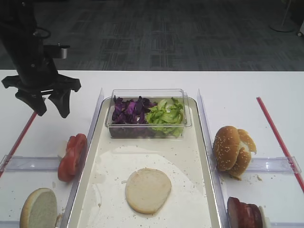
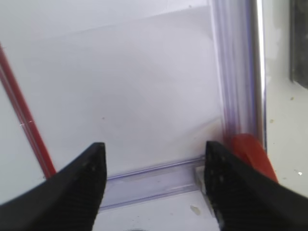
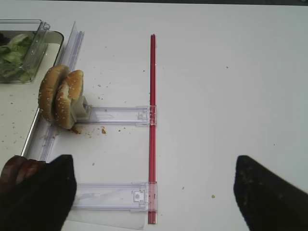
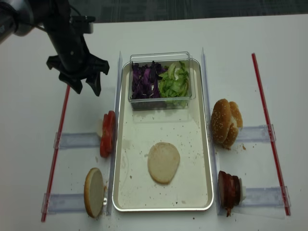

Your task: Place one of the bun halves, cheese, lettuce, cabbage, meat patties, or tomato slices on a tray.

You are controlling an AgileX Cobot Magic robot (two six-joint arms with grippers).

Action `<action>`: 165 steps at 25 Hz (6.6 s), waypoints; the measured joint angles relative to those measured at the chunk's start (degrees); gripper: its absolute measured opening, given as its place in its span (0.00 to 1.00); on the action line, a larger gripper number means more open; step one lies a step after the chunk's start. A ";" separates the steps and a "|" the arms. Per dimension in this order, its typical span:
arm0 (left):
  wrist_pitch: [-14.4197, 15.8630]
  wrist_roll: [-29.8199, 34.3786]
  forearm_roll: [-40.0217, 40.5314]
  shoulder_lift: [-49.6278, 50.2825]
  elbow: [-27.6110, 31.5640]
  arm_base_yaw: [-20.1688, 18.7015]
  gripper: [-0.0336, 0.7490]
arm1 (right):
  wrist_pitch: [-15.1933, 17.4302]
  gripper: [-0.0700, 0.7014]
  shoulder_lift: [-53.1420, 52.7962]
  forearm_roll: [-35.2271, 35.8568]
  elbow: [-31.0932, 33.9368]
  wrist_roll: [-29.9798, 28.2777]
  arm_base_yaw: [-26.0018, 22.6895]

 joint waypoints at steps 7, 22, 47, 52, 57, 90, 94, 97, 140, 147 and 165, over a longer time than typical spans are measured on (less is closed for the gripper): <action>0.00 0.00 0.27 0.00 0.00 4.86 0.57 | 0.00 0.97 0.00 0.00 0.00 0.00 0.00; 0.00 4.25 0.38 -2.27 0.00 6.25 0.57 | 0.00 0.97 0.00 0.00 0.00 -0.22 0.00; 1.86 5.08 1.40 -44.24 17.65 6.33 0.57 | 0.00 0.97 0.00 0.00 0.00 -0.22 0.00; 1.98 4.80 1.49 -54.97 27.31 6.33 0.57 | 0.00 0.97 0.00 0.00 0.00 -0.22 0.00; 2.36 3.16 1.49 -67.29 36.50 6.33 0.57 | 0.00 0.97 0.00 0.00 0.00 -0.22 0.00; 3.37 1.68 -0.10 -112.84 59.25 6.33 0.57 | 0.00 0.97 0.00 0.00 0.00 -0.12 0.00; 2.38 1.68 -0.10 -114.21 59.50 6.33 0.57 | 0.00 0.97 0.00 0.00 0.00 -0.12 0.00; 0.60 1.68 0.00 -114.56 60.60 6.33 0.57 | 0.00 0.97 0.00 0.00 0.00 -0.12 0.00; -1.54 -3.52 4.12 -114.59 61.59 6.33 0.57 | 0.04 0.97 0.00 0.00 0.00 0.00 0.00; -1.54 -3.78 4.12 -114.59 61.59 6.33 0.57 | 0.04 0.97 0.00 0.00 0.00 0.00 0.00; -1.54 -3.78 4.12 -114.59 61.59 6.33 0.57 | 0.04 0.97 0.00 0.00 0.00 0.00 0.00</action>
